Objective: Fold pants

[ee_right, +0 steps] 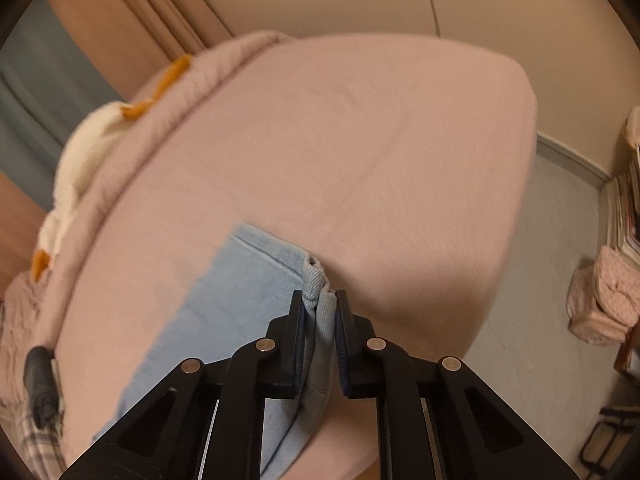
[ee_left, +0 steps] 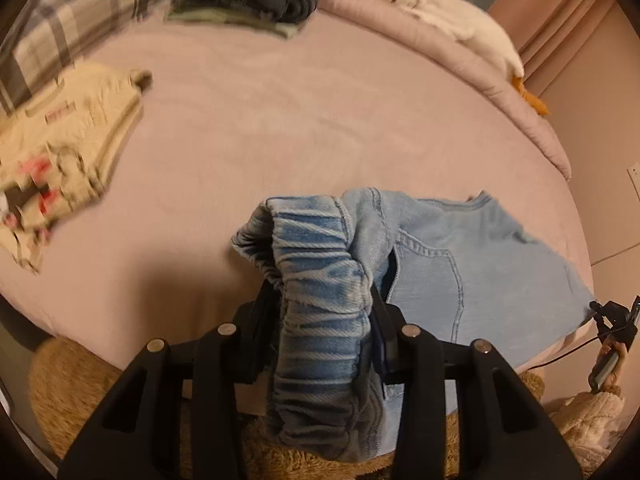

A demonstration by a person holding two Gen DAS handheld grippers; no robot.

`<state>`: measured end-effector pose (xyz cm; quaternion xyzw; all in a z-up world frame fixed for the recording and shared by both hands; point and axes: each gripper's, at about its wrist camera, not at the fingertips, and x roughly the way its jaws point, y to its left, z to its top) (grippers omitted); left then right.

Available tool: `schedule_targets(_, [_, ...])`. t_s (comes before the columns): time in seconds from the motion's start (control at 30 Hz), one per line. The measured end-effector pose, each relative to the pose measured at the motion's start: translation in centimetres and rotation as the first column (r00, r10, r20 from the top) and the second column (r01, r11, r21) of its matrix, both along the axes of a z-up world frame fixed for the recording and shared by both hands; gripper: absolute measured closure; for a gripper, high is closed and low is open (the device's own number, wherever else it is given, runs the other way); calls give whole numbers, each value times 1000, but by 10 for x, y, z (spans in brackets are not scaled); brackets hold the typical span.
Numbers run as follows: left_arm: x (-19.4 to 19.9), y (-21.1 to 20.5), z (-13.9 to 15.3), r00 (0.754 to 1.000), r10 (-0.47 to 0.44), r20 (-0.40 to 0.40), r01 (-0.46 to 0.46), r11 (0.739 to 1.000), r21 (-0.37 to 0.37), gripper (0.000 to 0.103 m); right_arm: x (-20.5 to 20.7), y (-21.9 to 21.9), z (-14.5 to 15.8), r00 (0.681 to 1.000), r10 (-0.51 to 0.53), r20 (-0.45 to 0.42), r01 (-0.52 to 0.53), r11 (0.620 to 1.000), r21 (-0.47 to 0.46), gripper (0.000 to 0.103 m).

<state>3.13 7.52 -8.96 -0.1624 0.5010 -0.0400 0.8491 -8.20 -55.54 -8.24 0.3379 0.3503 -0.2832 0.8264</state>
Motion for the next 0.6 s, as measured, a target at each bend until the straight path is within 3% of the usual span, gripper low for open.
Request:
schedule_targets(0.1, [7,5,6,1000,7,30,-8,999,39,63,0,6,-6,1000,18,-21,-18,1000,2,89])
schedule_targets(0.2, [18,12,-9,1000,3,-18,-2,1000,25,62,4,3,-25,997,20,-74,-18,999,32,89])
schedule_targets(0.27, [21,15,-27,998,4,-59,-1,999,51,61,8,4,-37,990,36,-138,-36,999,4,89])
schedule_targets(0.33, [20,16,-35,998,17,-57,-13,998,64,52,14,6,-47,978,38,-206,-45,999,-29,87])
schedule_targets(0.4, [17,18,-36,998,34,-44,-31,998,63,47,14,8,-45,976,23,-217,-33,999,-43,86])
schedule_targets(0.5, [16,24,-38,998,43,-48,-40,998,54,39,16,16,-34,964,7,-266,-23,998,-57,69])
schedule_targets(0.6, [11,24,-40,998,52,-44,-49,996,70,29,20,45,-7,974,48,-223,-74,991,-111,45])
